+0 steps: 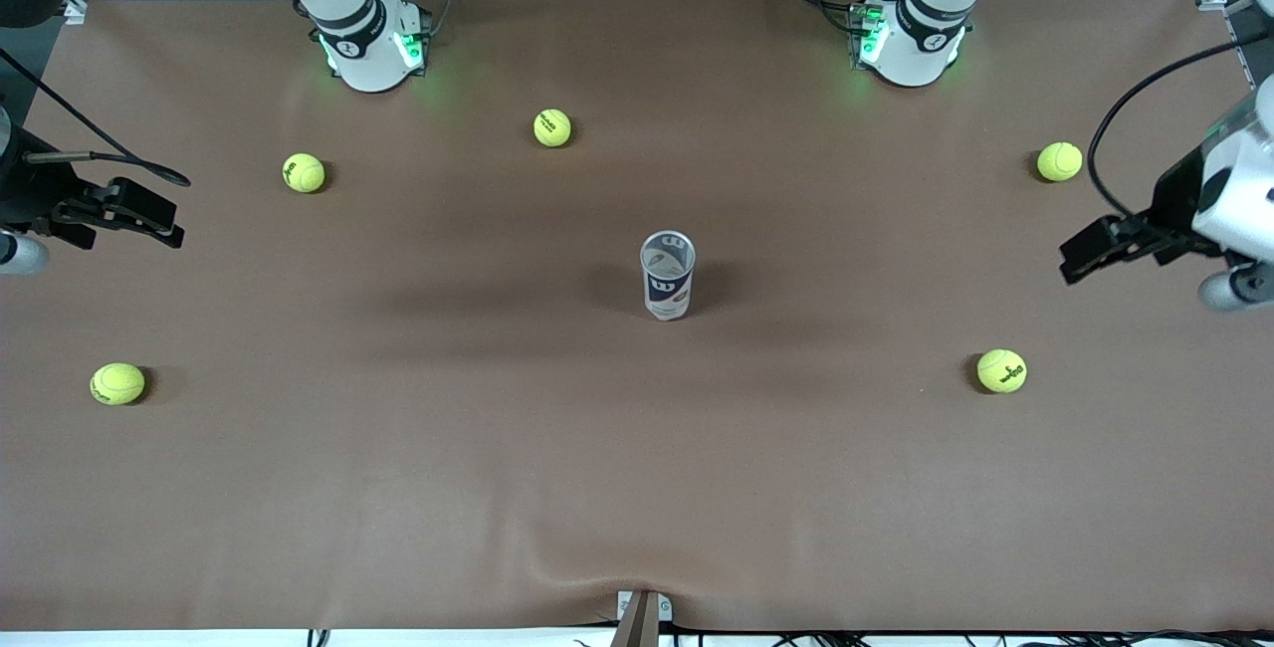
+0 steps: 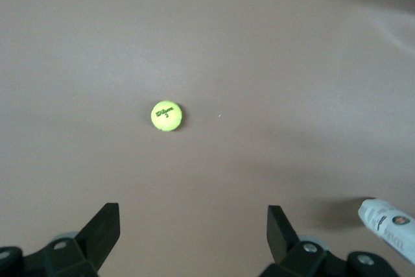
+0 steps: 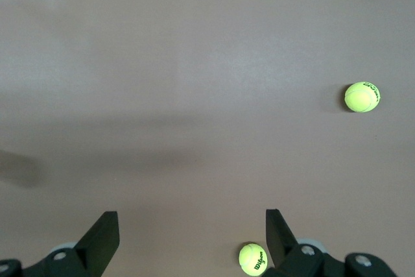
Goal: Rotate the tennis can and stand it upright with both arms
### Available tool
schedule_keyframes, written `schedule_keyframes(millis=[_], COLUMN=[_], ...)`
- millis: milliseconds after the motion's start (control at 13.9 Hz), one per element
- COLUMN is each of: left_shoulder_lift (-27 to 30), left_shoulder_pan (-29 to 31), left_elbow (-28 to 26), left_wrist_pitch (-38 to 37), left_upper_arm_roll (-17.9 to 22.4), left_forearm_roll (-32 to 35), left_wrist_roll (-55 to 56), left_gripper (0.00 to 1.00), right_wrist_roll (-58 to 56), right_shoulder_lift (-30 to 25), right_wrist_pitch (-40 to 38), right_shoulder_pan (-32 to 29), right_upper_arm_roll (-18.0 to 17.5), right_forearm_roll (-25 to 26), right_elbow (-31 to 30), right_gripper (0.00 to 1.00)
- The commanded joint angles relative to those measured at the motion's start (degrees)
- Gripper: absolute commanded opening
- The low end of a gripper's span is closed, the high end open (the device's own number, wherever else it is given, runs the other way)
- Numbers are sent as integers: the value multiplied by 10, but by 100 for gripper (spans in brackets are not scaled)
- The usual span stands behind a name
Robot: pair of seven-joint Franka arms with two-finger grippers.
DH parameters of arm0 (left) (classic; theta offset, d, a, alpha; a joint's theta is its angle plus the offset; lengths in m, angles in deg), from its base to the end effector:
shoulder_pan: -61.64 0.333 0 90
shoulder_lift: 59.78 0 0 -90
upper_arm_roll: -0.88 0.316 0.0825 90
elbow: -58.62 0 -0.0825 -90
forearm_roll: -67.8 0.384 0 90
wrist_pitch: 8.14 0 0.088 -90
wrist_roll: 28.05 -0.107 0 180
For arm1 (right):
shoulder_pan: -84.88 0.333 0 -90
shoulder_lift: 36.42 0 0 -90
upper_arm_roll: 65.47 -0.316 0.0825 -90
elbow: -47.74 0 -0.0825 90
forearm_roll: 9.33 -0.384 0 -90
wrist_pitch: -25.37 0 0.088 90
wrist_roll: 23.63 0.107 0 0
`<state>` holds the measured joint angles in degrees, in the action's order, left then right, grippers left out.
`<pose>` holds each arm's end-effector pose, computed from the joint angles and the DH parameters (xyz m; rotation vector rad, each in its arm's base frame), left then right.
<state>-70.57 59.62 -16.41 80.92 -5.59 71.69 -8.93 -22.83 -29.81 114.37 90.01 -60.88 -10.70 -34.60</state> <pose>0.6062 -0.0753 0.6371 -3.0940 -0.2967 -0.1043 0.5887 0.0111 0.6202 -3.1269 0.0056 -0.0017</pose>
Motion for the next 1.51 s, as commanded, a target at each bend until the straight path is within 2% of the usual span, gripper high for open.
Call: schedule_keyframes(millis=[0, 72, 503, 719, 863, 1007, 1150, 1438], left_shoulder_lift=[59, 73, 170, 154, 147, 148, 147, 147], left_shoulder_pan=[14, 13, 14, 28, 29, 29, 29, 30], left_elbow=[-72, -85, -212, -202, -188, -188, -188, -189], left_wrist_pitch=[5, 7, 53, 72, 72, 70, 68, 52], left_upper_arm_roll=[-11, -11, -11, -10, 14, 17, 17, 18], left_forearm_roll=[9, 9, 2, 2, 1, -11, -12, -28], left_wrist_roll=[-9, -8, -5, -19, -52, -61, -66, -114], left_gripper=[100, 100, 100, 100, 100, 100, 100, 100], right_wrist_roll=[9, 10, 10, 31, 54, 79, 85, 76], right_shoulder_lift=[-5, -5, 24, 52, 61, 72, 62, 11], right_wrist_pitch=[-4, -5, 4, 23, 51, 59, 44, 0], right_shoulder_pan=[1, 7, 163, 196, 232, 259, 237, 82], right_upper_arm_roll=[-1, -2, -3, -3, -3, -2, 3, 7], right_forearm_roll=[-5, -6, -6, -22, -36, -29, -29, -36], right_elbow=[-4, -4, -4, -1, -2, -5, -11, -10], right_gripper=[100, 100, 100, 100, 100, 100, 100, 100])
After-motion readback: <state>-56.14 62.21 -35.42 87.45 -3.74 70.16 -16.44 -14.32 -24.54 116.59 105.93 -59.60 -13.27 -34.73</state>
